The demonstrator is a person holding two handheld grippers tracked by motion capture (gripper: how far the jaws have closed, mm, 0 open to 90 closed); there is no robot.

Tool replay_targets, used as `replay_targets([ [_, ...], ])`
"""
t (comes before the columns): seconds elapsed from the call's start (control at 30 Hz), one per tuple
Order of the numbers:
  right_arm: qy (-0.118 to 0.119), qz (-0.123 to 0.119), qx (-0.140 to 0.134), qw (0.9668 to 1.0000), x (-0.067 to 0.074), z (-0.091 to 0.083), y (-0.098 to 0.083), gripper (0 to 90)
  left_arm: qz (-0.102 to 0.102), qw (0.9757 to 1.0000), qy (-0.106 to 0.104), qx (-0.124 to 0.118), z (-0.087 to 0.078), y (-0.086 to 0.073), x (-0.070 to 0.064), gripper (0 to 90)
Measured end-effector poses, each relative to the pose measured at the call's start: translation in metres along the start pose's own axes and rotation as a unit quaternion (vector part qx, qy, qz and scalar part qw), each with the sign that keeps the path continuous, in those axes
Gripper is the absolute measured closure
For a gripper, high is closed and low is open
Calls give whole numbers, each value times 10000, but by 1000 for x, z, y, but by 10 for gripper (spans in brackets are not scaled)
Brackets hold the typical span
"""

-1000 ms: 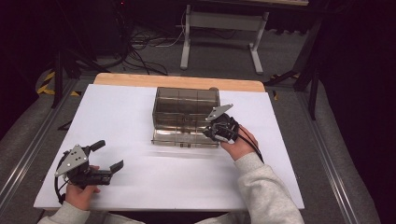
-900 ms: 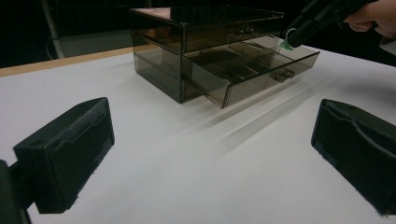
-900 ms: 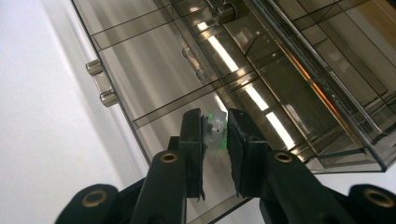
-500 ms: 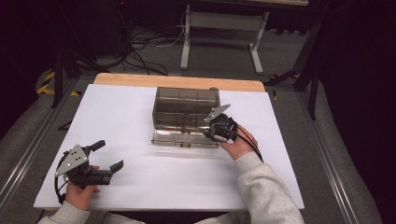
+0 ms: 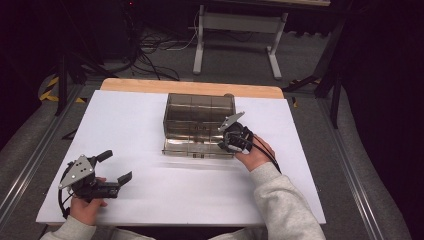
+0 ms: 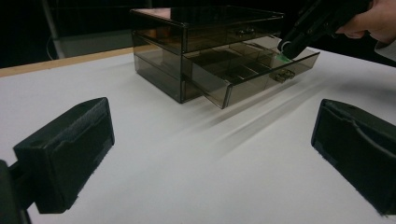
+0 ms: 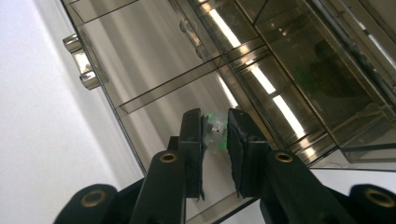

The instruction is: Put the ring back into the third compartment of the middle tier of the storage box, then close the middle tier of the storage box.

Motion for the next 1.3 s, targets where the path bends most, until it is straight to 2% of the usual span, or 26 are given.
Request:
replay_targets([
  [0.13,-25,-28,-45,10000,0,-2,0,729,0,10000,0,1,0,0,0,3],
  [0.3,-55,3,-182,9998,0,-9,1,732,1,10000,-3,-2,0,0,0,3],
  [0.47,-102,-41,-349,9993,3,-18,3,794,-1,10000,-9,1,0,0,0,3],
  [0.6,-34,-70,-507,9987,7,-25,6,889,53,10000,6,5,-1,0,1,3],
  [0.7,30,-108,-569,9983,11,-28,7,900,39,10000,1,8,-1,0,1,3],
  [0.93,242,-472,-603,9968,23,-31,12,900,36,10000,9,21,0,0,1,3],
  [1.1,435,-647,-671,9947,32,-32,16,900,69,10000,-5,26,0,1,1,3],
  [1.3,529,-807,-624,9934,39,-30,20,900,44,10000,-5,23,0,1,1,3],
])
Point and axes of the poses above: each handheld gripper's, and its own axes: z roughly forward along the jaws, y roughly out of its top, x roughly to its left, the point moved 2 cm from there along z, roughly forward along the jaws, and after that the axes turned 7 degrees about -y, right-handed, at the moved point
